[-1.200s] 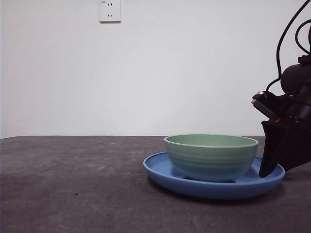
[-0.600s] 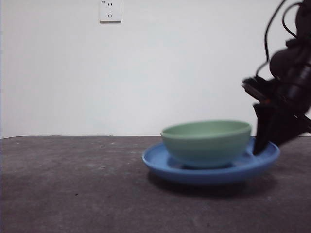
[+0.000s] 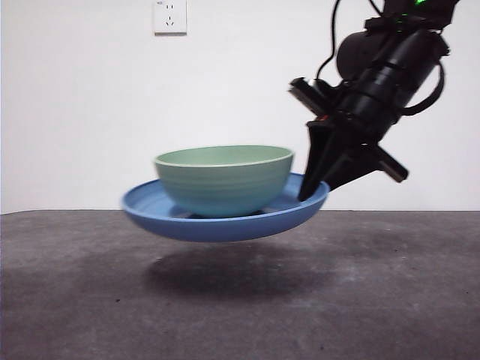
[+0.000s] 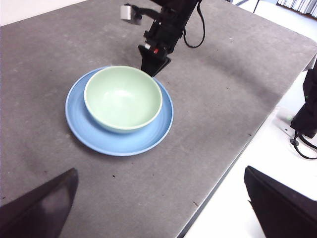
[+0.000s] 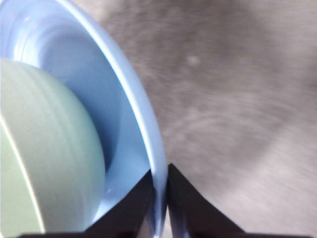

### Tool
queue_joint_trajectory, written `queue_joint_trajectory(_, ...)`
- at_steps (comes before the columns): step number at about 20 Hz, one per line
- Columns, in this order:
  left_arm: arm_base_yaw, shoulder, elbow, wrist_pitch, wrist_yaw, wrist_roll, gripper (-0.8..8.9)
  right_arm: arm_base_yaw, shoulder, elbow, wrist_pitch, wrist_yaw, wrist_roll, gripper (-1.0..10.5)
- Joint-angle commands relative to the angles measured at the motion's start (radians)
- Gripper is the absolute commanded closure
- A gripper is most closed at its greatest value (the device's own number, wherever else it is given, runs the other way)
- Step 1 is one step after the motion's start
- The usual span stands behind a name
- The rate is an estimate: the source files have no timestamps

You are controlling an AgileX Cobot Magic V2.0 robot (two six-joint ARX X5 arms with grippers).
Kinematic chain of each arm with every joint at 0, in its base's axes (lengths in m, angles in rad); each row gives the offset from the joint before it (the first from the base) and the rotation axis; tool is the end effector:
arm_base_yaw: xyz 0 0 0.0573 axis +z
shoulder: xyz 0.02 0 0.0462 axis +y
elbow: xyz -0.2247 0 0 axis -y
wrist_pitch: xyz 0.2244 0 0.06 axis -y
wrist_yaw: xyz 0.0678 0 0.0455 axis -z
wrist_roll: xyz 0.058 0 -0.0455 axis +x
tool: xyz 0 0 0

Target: Place the green bowl on the blue plate

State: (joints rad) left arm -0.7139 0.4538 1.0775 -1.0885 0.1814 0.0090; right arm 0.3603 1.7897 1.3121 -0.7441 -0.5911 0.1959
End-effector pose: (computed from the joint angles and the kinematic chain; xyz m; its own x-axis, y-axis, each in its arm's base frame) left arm 0.0512 -0.0582 0.3258 0.5464 -0.7121 -0.4409 0.7689 0.6351 -0.0728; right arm 0.3024 0.1485 0.1640 0.0693 0.6216 -0.7802 -0.2909 0.7607 0.5802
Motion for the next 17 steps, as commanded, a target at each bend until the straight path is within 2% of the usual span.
queue_joint_trajectory(1, -0.006, 0.002, 0.008, 0.012, -0.002, -0.001, 2.51, 0.024, 0.055, 0.023, 0.016, -0.011, 0.046, 9.4)
queue_joint_trajectory(7, -0.006, 0.002, 0.008, 0.012, -0.002, -0.001, 2.51, 0.042, 0.159, 0.023, 0.032, -0.011, 0.043, 9.4)
queue_joint_trajectory(13, -0.006, 0.002, 0.008, 0.012, -0.002, -0.001, 2.51, 0.042, 0.180, 0.022, 0.038, -0.010, 0.048, 9.3)
queue_joint_trajectory(15, -0.006, 0.002, 0.008, 0.012, -0.002, -0.002, 2.51, 0.042, 0.180, 0.022, 0.034, -0.009, 0.052, 8.7)
queue_joint_trajectory(17, -0.006, 0.002, 0.008, 0.012, -0.002, -0.002, 2.51, 0.042, 0.180, 0.022, 0.040, -0.010, 0.049, 7.5)
